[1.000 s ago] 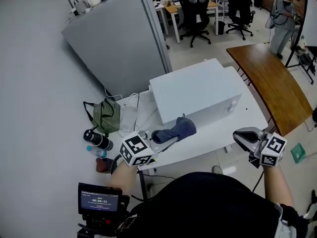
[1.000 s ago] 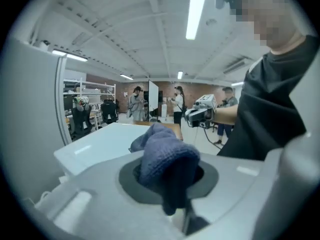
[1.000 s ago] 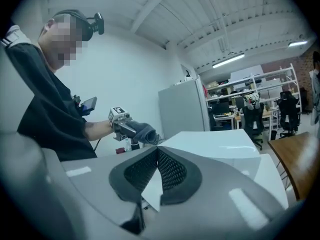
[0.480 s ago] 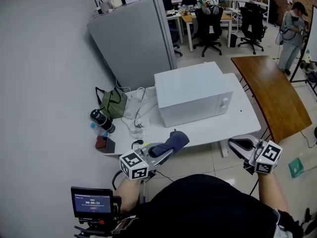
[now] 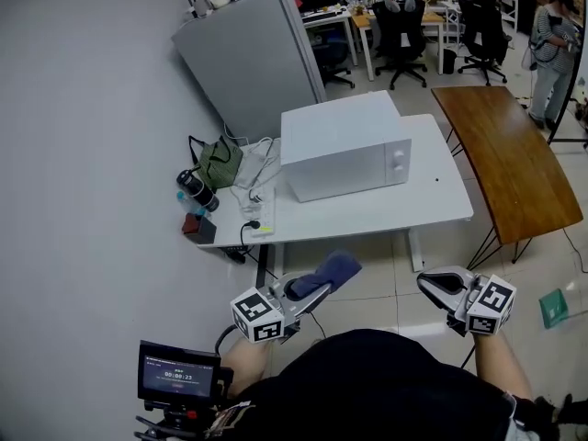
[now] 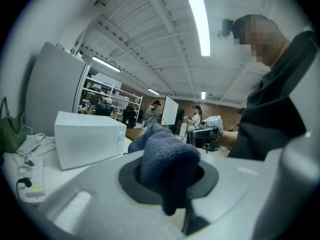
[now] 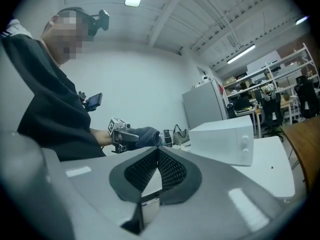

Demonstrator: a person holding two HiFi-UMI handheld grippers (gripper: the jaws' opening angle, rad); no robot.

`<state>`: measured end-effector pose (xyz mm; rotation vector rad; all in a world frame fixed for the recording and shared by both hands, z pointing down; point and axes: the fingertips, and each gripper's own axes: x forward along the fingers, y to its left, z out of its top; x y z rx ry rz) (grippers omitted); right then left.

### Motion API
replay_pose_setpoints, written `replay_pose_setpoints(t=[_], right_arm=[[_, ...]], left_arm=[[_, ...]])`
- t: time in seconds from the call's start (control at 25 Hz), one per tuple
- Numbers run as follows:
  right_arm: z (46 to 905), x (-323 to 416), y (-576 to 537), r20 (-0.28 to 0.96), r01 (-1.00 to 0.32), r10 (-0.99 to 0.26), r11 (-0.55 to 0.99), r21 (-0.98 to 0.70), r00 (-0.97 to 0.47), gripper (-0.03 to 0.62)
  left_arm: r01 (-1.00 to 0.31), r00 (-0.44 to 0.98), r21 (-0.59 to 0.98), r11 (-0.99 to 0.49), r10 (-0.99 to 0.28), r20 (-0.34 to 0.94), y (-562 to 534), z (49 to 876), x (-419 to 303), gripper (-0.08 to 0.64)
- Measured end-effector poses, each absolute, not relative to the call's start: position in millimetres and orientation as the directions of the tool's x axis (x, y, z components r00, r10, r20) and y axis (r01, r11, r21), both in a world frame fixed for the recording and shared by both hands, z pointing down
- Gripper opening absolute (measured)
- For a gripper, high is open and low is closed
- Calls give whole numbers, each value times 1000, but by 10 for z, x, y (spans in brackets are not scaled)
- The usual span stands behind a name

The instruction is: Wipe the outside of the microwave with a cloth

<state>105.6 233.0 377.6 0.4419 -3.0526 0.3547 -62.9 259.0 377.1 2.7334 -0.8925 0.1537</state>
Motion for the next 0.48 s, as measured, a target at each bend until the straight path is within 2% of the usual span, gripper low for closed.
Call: replay_pose_setpoints(t=[0.24,0.48], right_arm=[[3793,746,2530,6,-261,-268,931,-256,-963,6],[3636,106,2907,24,-273,-275,930,-246,-961,6]], left_arm=[[-630,777,189,-753,-616,133,2928,3810,-965,60],[-633,773,203,-747,-624,115,3452,3637,-1514,60]])
